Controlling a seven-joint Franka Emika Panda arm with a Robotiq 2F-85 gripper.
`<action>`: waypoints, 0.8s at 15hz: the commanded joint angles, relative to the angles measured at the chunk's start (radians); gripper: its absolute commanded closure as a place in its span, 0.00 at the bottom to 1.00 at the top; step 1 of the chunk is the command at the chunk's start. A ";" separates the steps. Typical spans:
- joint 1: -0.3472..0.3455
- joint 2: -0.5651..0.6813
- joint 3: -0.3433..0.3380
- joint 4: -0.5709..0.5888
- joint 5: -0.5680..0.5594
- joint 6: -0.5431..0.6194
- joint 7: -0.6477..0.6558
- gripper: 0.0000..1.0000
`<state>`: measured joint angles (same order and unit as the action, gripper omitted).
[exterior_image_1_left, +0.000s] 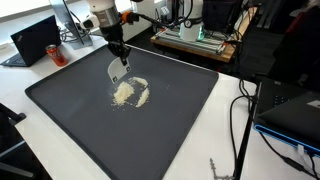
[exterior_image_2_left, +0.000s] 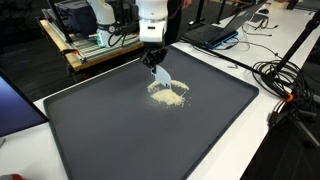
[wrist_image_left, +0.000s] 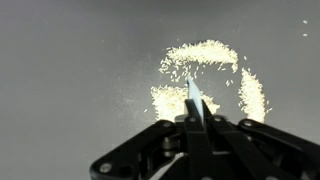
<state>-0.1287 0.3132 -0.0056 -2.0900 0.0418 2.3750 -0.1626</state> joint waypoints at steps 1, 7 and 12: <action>0.030 0.040 -0.025 -0.023 -0.004 0.110 0.098 0.99; 0.052 0.109 -0.043 -0.025 -0.013 0.191 0.192 0.99; 0.056 0.136 -0.056 -0.015 -0.021 0.178 0.218 0.99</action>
<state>-0.0946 0.4404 -0.0334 -2.1062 0.0391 2.5451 0.0182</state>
